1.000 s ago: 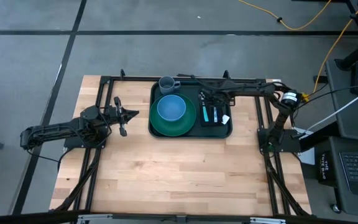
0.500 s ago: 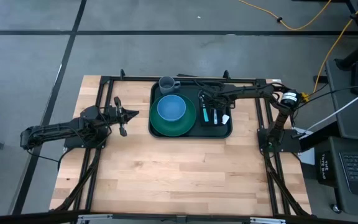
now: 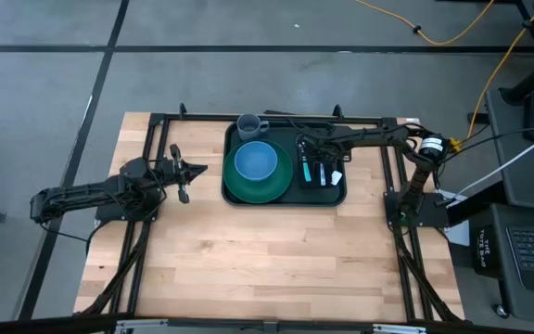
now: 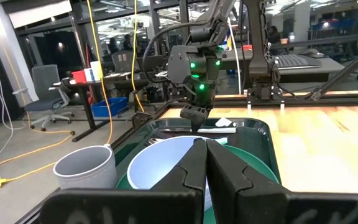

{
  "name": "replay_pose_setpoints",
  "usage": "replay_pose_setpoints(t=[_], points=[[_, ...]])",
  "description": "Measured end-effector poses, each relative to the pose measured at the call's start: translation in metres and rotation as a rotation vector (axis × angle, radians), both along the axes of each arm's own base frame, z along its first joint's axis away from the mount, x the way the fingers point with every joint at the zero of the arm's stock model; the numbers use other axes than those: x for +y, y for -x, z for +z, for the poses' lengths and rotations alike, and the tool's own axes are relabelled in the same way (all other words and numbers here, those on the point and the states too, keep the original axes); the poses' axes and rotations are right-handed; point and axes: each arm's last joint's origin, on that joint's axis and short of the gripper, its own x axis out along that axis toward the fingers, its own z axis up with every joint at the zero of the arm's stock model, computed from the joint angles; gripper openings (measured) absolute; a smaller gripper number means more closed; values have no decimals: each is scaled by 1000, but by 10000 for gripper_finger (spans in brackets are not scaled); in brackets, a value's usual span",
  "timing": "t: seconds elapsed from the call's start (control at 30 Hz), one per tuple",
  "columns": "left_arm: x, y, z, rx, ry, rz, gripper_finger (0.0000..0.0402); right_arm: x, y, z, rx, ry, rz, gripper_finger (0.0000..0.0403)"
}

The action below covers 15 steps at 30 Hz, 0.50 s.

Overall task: Set up tray
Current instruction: Put the blue knife to the right of the blue fork on the black napkin

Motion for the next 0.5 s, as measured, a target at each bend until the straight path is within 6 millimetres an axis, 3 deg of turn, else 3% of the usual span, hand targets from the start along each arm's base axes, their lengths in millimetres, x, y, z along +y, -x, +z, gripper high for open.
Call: replay_pose_setpoints(t=[0.5], points=[[0, 0, 0, 0, 1, 0, 3, 0, 0, 0, -5, -5, 4, 52]])
